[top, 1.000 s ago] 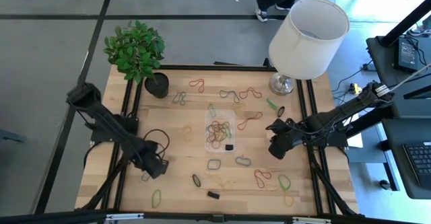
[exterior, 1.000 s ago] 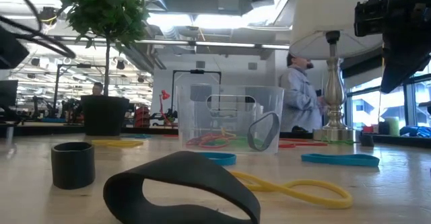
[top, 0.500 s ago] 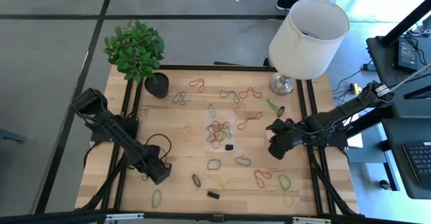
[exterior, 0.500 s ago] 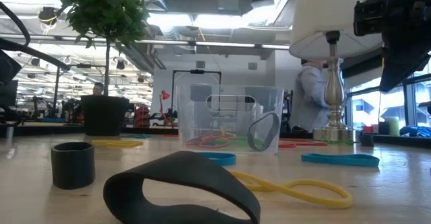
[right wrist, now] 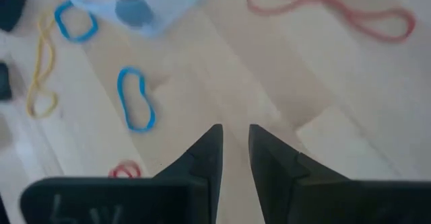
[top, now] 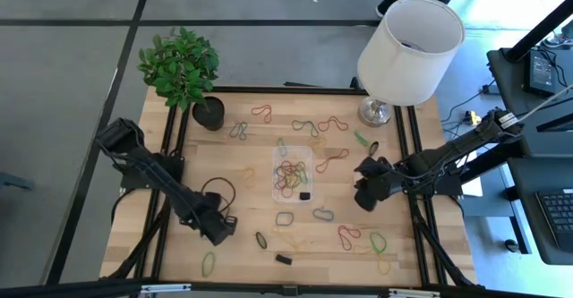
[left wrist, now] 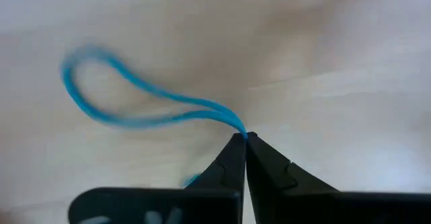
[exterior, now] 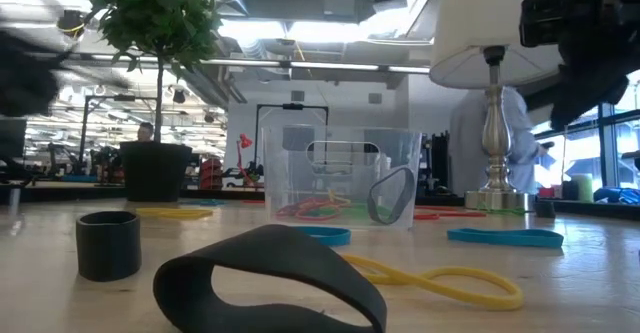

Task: Pick and place rubber bands into bin
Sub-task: Put the blue rubber band into the transparent container, then put the green rubber band into the transparent container

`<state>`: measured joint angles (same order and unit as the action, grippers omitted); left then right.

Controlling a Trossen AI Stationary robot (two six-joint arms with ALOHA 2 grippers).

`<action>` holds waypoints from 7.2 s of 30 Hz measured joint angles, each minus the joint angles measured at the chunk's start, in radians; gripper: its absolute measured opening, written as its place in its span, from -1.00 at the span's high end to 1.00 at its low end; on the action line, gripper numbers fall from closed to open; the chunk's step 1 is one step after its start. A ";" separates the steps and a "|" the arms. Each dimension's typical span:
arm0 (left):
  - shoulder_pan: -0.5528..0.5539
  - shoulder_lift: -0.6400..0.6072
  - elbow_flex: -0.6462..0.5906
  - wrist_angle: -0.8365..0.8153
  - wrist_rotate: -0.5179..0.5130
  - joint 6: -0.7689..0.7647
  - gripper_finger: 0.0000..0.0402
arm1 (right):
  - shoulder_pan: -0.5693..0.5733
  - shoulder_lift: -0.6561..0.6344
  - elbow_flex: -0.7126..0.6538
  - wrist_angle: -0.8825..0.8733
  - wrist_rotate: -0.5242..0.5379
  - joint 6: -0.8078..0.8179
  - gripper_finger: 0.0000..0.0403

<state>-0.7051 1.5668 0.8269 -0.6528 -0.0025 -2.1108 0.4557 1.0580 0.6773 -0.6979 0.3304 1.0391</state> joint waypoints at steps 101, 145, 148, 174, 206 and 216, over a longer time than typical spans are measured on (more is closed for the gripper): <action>0.482 -0.105 0.438 -0.386 -0.135 1.784 0.99 | 0.029 0.085 0.044 0.211 0.062 0.173 0.99; 0.444 -0.425 -0.016 0.058 -0.270 1.642 0.98 | 0.406 0.364 0.165 -0.181 -0.403 0.605 0.55; 0.444 -0.424 -0.016 0.069 -0.270 1.643 0.99 | 0.407 0.375 0.165 -0.159 -0.376 0.605 0.55; 0.444 -0.424 -0.016 0.111 -0.268 1.645 0.98 | 0.430 0.619 0.167 -0.037 -0.445 0.609 0.93; 0.444 -0.424 -0.016 0.112 -0.266 1.679 0.98 | -0.223 0.634 0.742 0.065 0.067 -0.504 1.00; 0.444 -0.424 -0.016 0.112 -0.266 1.679 0.98 | -0.275 0.871 0.816 -0.001 -0.100 -0.489 1.00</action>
<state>-0.2611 1.1427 0.8108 -0.5412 -0.2684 -0.4320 0.1802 1.9293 1.4933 -0.6984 0.2302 0.5499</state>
